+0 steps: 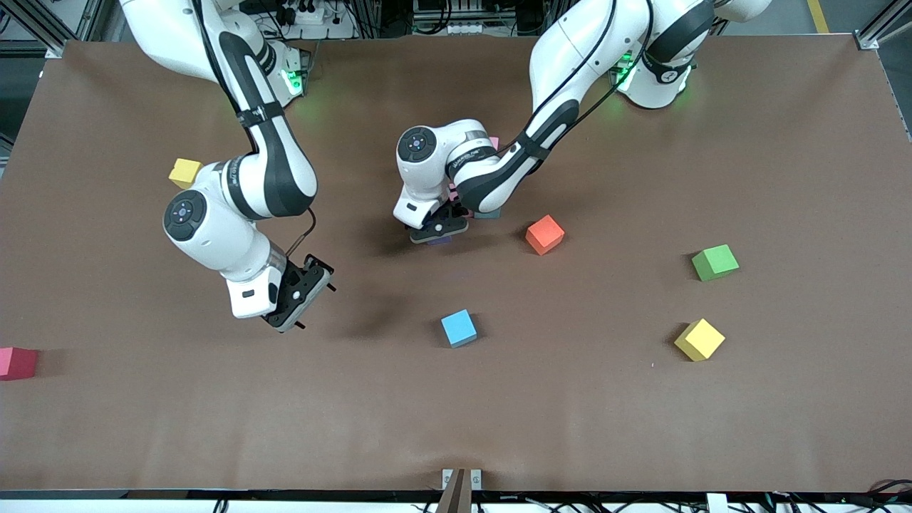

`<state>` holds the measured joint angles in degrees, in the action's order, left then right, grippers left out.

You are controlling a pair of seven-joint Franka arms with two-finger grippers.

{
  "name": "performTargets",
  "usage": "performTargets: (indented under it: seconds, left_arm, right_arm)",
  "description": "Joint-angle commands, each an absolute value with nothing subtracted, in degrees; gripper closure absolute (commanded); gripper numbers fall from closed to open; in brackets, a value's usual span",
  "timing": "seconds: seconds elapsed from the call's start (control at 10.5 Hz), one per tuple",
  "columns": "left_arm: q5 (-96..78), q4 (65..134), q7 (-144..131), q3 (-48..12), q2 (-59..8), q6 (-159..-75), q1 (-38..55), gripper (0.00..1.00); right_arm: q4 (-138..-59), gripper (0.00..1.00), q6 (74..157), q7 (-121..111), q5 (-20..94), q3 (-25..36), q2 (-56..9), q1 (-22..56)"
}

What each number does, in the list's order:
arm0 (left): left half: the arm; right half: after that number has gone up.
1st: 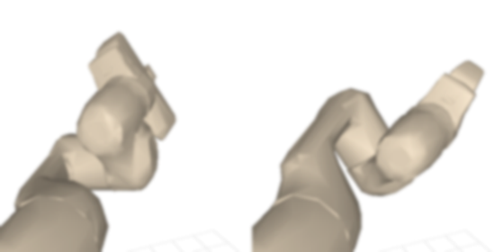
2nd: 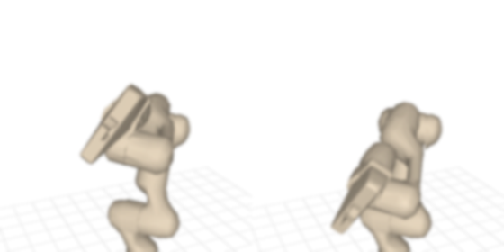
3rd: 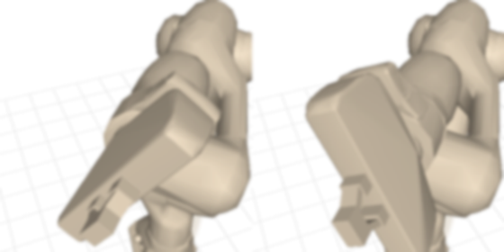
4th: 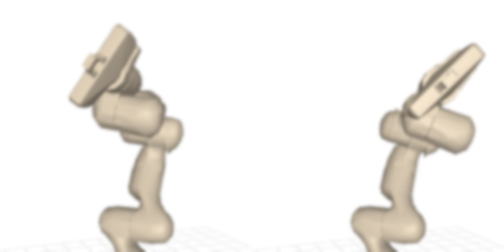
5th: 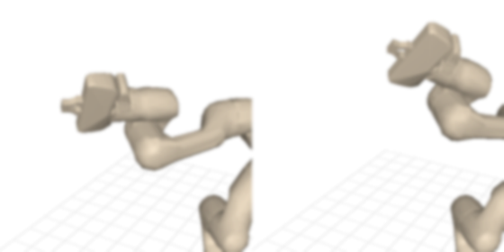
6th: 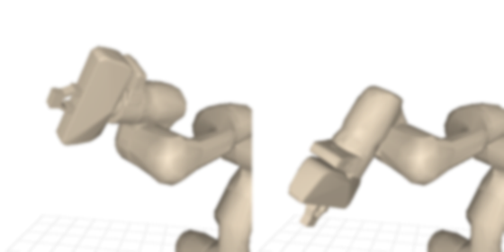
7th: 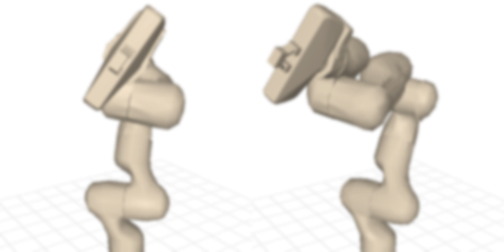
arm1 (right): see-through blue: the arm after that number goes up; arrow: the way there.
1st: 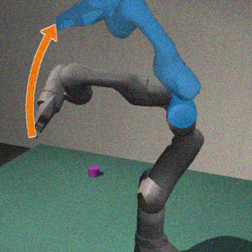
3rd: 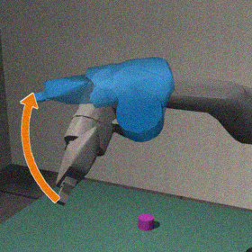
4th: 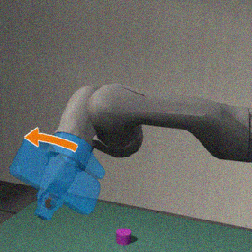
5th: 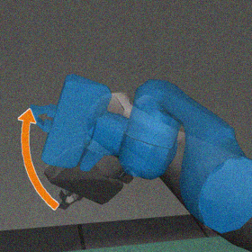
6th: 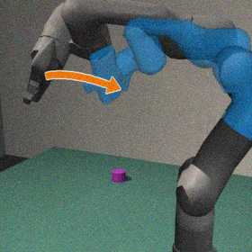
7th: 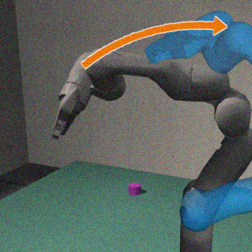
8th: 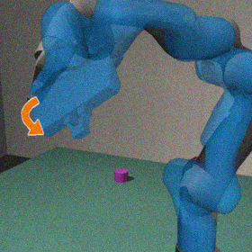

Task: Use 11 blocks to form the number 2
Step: 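Lower the blue-violet cube below the pink cube with the left gripper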

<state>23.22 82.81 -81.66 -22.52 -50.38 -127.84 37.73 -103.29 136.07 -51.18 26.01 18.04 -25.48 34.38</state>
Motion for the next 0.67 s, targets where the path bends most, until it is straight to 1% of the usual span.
performTargets:
  seconds: [0.0,0.29,0.48,0.57]
  left_arm:
    - [23.20,82.79,-82.88,-21.97,-48.52,-127.09,38.23,0.00]
    - [22.94,82.62,-83.41,-21.97,-47.46,-124.90,38.23,0.00]
    - [22.50,82.62,-83.50,-22.06,-45.62,-122.80,37.80,0.00]
    - [22.50,82.62,-84.28,-22.06,-44.66,-122.00,37.62,0.00]
  right_arm:
    - [-102.75,0.00,132.55,-49.57,26.28,18.10,-24.00,34.10]
    - [-101.87,0.00,132.28,-49.05,26.28,18.11,-24.08,33.58]
    - [-99.15,0.00,126.33,-47.47,26.19,18.45,-24.26,33.31]
    - [-99.14,0.00,125.95,-47.20,26.10,18.46,-24.17,33.40]
